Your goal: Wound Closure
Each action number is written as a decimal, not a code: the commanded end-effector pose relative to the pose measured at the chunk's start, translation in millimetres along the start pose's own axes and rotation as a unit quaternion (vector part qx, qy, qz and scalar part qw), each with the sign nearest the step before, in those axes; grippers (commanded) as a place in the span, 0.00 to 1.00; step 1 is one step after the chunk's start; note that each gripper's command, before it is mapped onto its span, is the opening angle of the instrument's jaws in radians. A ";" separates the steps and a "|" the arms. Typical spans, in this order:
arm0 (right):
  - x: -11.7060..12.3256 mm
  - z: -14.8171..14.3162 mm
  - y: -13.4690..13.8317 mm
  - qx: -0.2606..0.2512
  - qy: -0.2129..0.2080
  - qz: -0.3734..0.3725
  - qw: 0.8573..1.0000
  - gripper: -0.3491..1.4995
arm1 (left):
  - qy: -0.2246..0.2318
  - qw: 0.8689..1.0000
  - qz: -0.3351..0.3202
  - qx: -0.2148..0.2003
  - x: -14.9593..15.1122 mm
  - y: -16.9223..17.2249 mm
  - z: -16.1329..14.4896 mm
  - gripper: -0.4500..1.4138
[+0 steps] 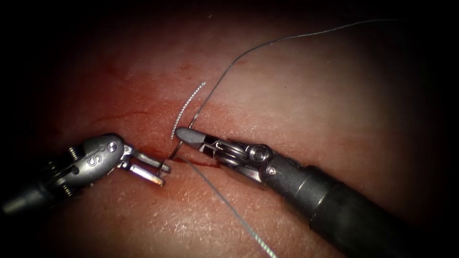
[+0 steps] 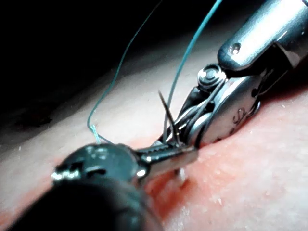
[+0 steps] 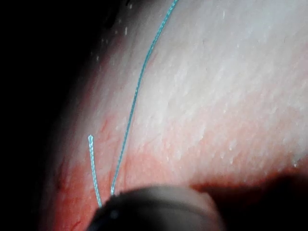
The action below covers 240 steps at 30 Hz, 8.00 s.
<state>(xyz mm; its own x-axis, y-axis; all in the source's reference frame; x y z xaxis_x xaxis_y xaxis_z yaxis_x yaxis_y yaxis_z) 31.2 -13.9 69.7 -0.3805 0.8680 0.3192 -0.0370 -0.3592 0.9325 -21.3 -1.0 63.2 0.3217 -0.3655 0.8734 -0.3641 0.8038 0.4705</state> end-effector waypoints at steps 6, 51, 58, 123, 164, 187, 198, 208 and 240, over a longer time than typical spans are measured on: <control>0.5 0.5 -2.1 -0.008 0.051 -0.299 0.953 0.76 | -0.030 0.957 -0.289 -0.023 -2.2 0.5 -1.2 0.00; -2.1 -1.5 -17.9 -0.083 -0.093 -0.577 0.807 0.16 | -0.495 0.827 -0.266 0.011 -17.0 3.3 -18.9 0.00; -3.5 -1.9 -14.5 -0.125 -0.135 -0.561 0.807 0.15 | -0.495 0.827 -0.266 0.011 -17.0 3.1 -18.8 0.00; 3.8 -1.1 -36.2 0.008 0.089 -0.648 0.757 0.00 | -0.474 0.839 -0.252 0.084 -18.3 1.7 -15.9 0.00; 11.1 -21.2 -26.9 -0.106 0.001 -0.629 0.770 0.91 | -0.429 0.863 -0.265 0.019 -16.9 2.1 -15.4 0.00; -12.3 3.9 -25.9 -0.165 -0.250 -0.670 0.679 0.10 | -0.374 0.886 -0.262 -0.076 -13.4 3.9 -13.1 0.00; -7.5 -3.3 -17.0 -0.237 -0.183 -0.606 0.737 0.19 | -0.375 0.884 -0.267 -0.078 -13.3 3.9 -13.1 0.00; -4.7 -1.7 -11.6 -0.252 -0.158 -0.614 0.731 0.25 | -0.376 0.883 -0.269 -0.078 -13.3 3.8 -13.1 0.00; -3.9 -0.8 -10.5 -0.211 -0.133 -0.664 0.705 0.48 | -0.377 0.882 -0.270 -0.082 -13.4 3.6 -13.2 0.00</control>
<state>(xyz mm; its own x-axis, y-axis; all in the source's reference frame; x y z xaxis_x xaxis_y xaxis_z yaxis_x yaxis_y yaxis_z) 32.0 -15.1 59.2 0.4515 0.5338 -0.7150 -0.4565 0.8267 0.3290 -15.1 11.9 52.3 -0.2799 -0.8785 0.3871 -0.1813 0.4443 0.8773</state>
